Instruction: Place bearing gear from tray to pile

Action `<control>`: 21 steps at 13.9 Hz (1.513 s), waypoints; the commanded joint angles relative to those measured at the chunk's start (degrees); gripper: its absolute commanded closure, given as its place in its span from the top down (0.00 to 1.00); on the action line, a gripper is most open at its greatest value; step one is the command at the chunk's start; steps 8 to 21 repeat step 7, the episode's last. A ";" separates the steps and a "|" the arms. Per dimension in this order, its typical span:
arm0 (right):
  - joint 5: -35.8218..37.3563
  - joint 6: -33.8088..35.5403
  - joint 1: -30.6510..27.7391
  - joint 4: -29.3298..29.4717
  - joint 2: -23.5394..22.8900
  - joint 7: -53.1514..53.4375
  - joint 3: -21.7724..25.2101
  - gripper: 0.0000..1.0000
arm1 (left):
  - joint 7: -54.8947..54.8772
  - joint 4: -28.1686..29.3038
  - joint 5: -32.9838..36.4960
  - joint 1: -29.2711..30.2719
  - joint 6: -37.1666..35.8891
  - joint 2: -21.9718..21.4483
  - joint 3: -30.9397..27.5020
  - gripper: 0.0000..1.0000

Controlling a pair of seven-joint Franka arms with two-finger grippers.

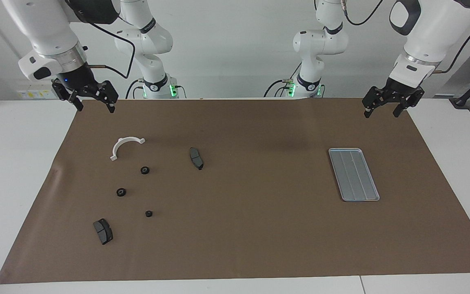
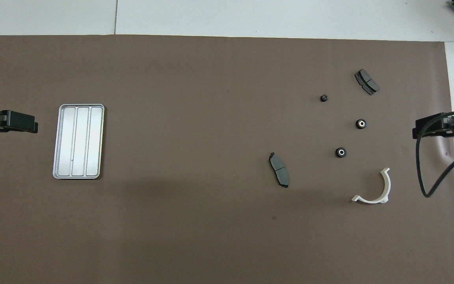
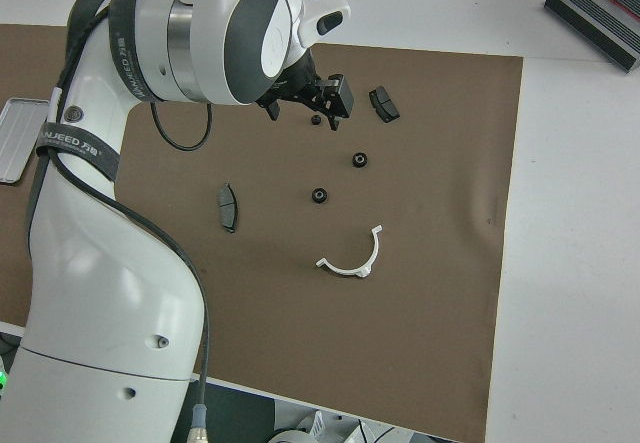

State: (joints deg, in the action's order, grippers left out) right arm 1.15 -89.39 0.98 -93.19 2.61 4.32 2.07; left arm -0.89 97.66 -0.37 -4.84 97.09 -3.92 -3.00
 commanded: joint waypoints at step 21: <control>0.52 1.06 -0.63 -1.47 1.43 0.16 -0.84 1.00 | 0.28 0.33 -0.60 -0.25 -0.94 -1.00 -0.08 1.00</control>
